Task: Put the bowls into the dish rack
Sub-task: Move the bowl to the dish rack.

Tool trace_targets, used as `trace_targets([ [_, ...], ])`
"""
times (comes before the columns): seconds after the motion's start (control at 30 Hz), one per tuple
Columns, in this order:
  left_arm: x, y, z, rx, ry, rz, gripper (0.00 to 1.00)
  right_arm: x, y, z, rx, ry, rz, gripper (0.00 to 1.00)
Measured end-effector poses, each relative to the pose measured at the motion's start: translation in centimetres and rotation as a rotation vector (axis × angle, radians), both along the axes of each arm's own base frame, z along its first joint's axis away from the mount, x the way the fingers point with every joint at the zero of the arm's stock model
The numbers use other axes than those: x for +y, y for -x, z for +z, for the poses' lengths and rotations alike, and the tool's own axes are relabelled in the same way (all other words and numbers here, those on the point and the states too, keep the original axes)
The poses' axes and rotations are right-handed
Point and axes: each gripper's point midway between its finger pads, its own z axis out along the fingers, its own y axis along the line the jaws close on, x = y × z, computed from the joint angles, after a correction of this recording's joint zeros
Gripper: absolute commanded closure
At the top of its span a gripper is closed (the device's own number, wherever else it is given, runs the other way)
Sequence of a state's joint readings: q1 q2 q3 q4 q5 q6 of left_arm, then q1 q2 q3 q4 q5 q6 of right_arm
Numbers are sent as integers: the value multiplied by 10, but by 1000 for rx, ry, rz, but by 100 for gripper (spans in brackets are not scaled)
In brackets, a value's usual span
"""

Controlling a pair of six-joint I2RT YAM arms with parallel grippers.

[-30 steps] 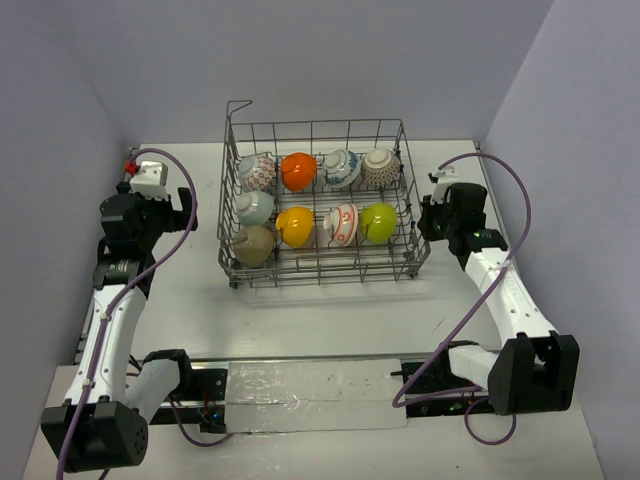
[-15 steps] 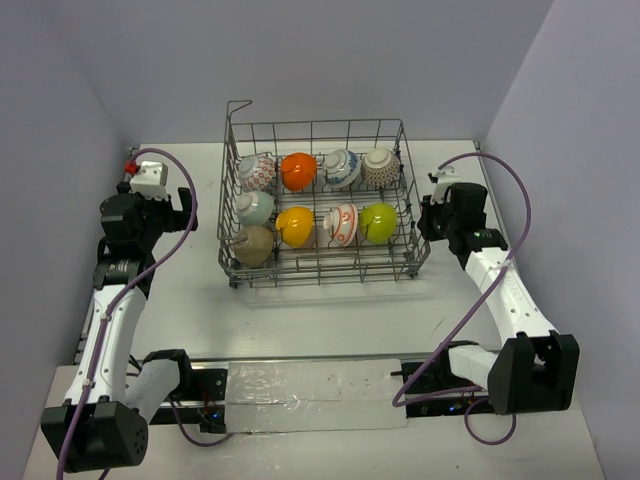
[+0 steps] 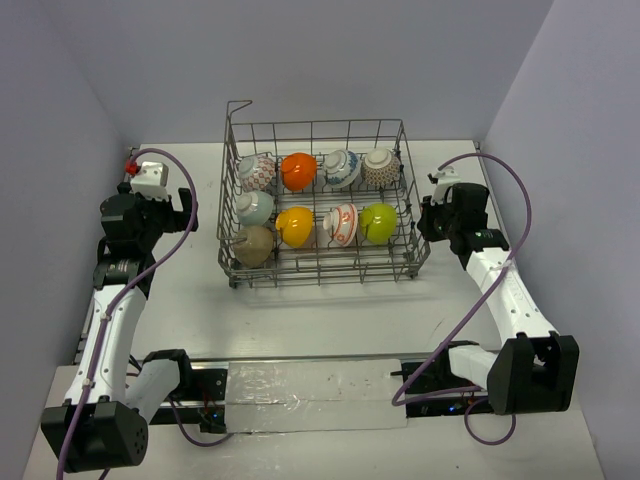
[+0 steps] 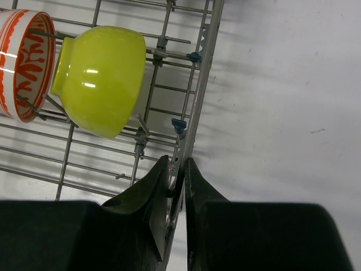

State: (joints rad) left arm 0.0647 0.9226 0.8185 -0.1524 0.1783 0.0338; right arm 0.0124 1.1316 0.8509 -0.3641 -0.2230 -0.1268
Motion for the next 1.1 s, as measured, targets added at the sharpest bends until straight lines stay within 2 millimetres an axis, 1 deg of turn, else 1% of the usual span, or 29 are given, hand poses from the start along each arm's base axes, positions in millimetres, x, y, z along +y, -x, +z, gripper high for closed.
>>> trace_targets([
  [0.4, 0, 0, -1, 3, 0, 0, 1, 1, 6, 0, 29, 6, 22, 100],
  [1.1, 0, 0, -2, 7, 0, 0, 1, 2, 7, 0, 29, 4, 34, 100],
])
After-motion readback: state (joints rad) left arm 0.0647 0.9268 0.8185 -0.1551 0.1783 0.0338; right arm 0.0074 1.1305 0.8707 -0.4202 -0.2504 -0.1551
